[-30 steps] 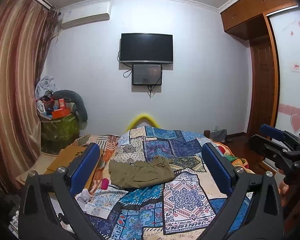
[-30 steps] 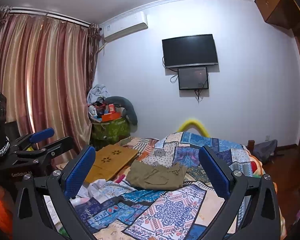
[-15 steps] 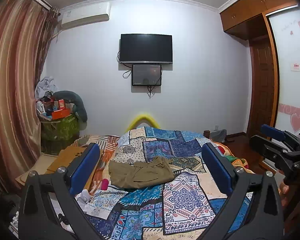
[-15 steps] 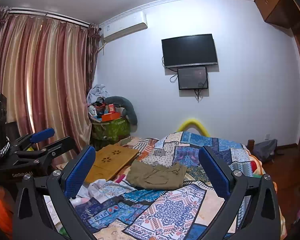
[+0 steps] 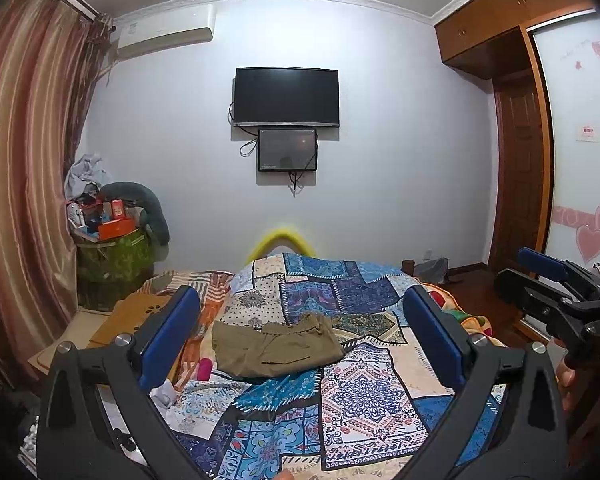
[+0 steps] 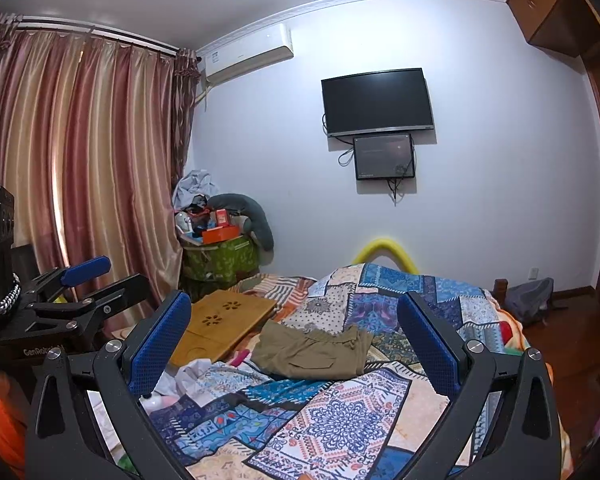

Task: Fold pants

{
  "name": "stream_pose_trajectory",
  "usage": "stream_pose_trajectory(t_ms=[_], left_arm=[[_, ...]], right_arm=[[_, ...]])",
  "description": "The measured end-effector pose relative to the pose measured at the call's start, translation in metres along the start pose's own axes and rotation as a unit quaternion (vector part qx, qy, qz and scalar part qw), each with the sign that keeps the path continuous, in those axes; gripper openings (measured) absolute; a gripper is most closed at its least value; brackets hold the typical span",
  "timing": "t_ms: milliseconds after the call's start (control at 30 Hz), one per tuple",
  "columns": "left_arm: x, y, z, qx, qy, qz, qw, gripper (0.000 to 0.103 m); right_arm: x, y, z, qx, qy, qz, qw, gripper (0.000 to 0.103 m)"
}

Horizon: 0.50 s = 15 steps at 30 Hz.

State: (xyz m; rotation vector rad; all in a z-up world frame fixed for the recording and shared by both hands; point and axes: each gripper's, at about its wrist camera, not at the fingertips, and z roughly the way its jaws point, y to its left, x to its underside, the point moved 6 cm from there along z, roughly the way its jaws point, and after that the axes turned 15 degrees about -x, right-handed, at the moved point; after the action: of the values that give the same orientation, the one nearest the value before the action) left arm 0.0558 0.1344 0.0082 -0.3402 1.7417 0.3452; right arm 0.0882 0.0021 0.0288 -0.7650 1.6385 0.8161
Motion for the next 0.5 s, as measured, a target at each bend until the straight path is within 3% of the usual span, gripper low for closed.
stream_pose_trajectory(t_ms=[500], left_arm=[[0.0050, -0.0050, 0.0054, 0.006, 0.010, 0.007, 0.9999, 0.103]], right_arm=[[-0.0003, -0.0011, 0.0011, 0.001, 0.002, 0.004, 1.000, 0.102]])
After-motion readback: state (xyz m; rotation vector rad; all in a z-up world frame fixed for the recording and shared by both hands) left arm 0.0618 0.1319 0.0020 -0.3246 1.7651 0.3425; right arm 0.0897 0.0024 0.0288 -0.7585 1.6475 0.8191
